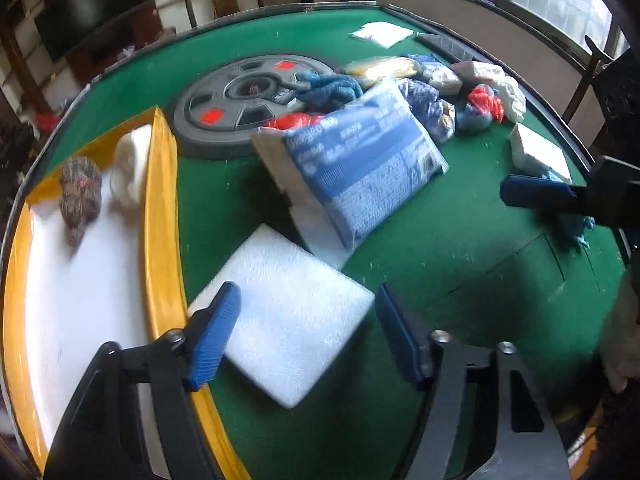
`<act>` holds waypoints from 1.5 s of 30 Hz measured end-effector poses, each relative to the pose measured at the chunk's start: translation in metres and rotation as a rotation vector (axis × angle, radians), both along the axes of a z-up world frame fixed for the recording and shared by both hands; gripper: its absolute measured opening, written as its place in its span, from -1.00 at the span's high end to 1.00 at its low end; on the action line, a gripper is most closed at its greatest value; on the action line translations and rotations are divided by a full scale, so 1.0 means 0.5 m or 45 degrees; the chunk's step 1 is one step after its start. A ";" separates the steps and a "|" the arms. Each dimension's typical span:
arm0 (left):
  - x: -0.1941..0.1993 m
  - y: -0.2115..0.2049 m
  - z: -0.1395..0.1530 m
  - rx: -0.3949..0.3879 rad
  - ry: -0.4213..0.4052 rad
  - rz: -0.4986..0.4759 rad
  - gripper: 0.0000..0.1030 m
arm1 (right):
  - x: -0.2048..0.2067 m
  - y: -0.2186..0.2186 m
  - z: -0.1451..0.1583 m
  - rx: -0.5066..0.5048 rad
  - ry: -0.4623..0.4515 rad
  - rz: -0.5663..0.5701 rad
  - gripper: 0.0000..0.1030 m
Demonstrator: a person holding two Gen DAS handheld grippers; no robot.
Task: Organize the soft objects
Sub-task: 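Grasp the white foam sheet by its edge with the left tool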
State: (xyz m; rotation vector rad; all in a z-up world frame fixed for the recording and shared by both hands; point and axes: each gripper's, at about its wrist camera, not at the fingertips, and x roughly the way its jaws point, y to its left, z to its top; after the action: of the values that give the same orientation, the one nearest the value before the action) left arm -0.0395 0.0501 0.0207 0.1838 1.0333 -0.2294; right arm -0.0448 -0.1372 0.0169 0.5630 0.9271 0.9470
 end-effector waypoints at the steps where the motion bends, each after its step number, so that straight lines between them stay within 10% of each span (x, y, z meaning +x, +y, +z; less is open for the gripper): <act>1: -0.001 -0.004 0.001 0.000 -0.014 -0.006 -0.68 | 0.000 -0.001 0.000 0.002 0.001 -0.003 -0.53; 6: -0.003 -0.033 -0.019 0.110 -0.024 -0.031 -0.81 | 0.000 -0.005 -0.007 0.012 0.018 -0.023 -0.53; 12: -0.060 -0.014 0.001 0.073 -0.051 -0.102 0.15 | -0.003 -0.011 -0.007 0.012 0.023 -0.050 -0.53; 15: -0.092 0.013 0.020 -0.063 -0.024 -0.125 0.19 | 0.000 -0.008 -0.009 0.002 0.030 -0.054 -0.53; 17: -0.104 0.009 0.034 -0.076 -0.073 -0.153 0.14 | 0.001 -0.006 -0.011 -0.007 0.034 -0.058 -0.53; 21: -0.102 0.013 0.062 -0.036 -0.187 -0.170 -0.66 | 0.004 -0.007 -0.018 -0.022 0.048 -0.075 -0.53; 37: 0.018 -0.034 -0.023 0.150 0.079 -0.207 -0.87 | 0.007 -0.027 -0.026 -0.033 0.051 -0.109 -0.53; 39: 0.027 -0.023 -0.024 0.110 0.101 -0.183 -0.65 | 0.007 -0.030 -0.028 -0.036 0.052 -0.115 -0.53; 43: 0.023 0.006 -0.007 0.126 0.026 -0.092 0.54 | 0.008 -0.037 -0.029 -0.036 0.049 -0.133 -0.53; 45: 0.025 0.045 0.008 0.040 0.018 -0.024 0.70 | 0.005 -0.035 -0.027 -0.044 0.048 -0.139 -0.53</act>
State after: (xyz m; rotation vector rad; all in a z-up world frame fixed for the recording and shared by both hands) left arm -0.0270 0.0728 0.0246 0.2207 1.0497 -0.2314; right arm -0.0425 -0.1549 0.0032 0.5980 0.9353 0.8230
